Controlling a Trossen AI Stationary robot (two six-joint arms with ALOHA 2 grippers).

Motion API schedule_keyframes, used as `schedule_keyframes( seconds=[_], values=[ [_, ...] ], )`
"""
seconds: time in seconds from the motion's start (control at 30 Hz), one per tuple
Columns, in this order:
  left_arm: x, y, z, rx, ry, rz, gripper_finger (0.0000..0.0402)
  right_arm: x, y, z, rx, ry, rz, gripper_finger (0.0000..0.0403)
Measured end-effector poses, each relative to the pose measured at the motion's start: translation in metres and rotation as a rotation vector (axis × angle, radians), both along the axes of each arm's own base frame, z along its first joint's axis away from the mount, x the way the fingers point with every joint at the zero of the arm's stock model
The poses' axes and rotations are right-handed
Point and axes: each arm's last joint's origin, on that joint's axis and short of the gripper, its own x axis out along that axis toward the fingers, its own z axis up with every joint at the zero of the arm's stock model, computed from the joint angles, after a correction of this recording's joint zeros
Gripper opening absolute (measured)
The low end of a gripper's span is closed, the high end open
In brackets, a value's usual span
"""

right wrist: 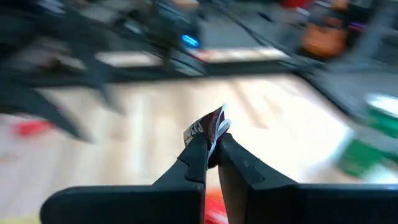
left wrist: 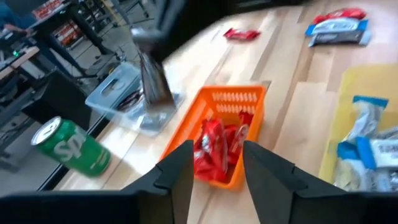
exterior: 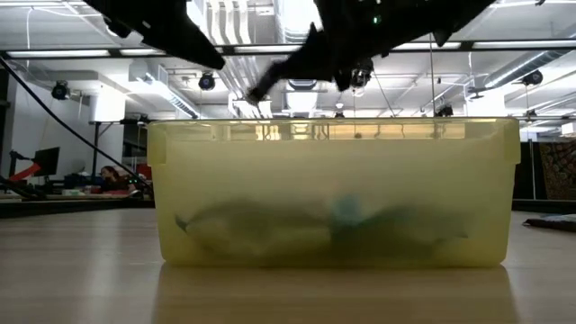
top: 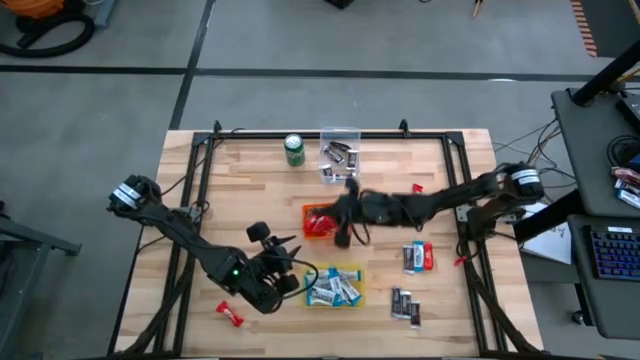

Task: Sort candy
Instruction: Put the black candy into the transparent bin, then put the red candy into the orange bin

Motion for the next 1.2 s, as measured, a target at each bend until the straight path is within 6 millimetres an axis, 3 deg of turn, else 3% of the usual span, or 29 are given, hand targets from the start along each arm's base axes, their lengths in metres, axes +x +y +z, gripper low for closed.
schedule_keyframes(
  seconds=[0.17,0.3,0.43,0.6,0.73,0.93,1.07,1.2],
  values=[
    [-0.006,0.004,0.002,-0.031,-0.002,0.035,0.0127,-0.02,-0.062,0.005,-0.036,0.22,-0.314,0.0013],
    [-0.006,0.004,0.002,-0.039,0.002,0.034,0.0127,-0.032,-0.113,-0.002,0.014,0.256,-0.48,0.0013],
    [-0.006,0.004,0.001,-0.062,0.018,0.021,0.0127,-0.039,-0.154,-0.018,0.149,0.274,-0.481,0.0023],
    [-0.007,0.002,-0.001,-0.132,0.068,-0.021,0.0127,-0.041,-0.18,-0.03,0.295,0.27,-0.43,0.0073],
    [-0.007,0.0,-0.003,-0.229,0.141,-0.081,0.0127,-0.043,-0.185,-0.037,0.321,0.3,-0.449,0.012],
    [-0.011,-0.009,-0.004,-0.486,0.327,-0.238,0.0128,-0.046,-0.177,-0.023,0.333,0.277,-0.408,0.0163],
    [-0.017,-0.019,-0.005,-0.704,0.47,-0.334,0.0137,-0.046,-0.154,-0.005,0.418,0.246,-0.248,0.017],
    [-0.031,-0.028,-0.008,-0.765,0.592,-0.348,0.0158,-0.047,-0.122,0.007,0.452,0.282,-0.121,0.0167]
  ],
)
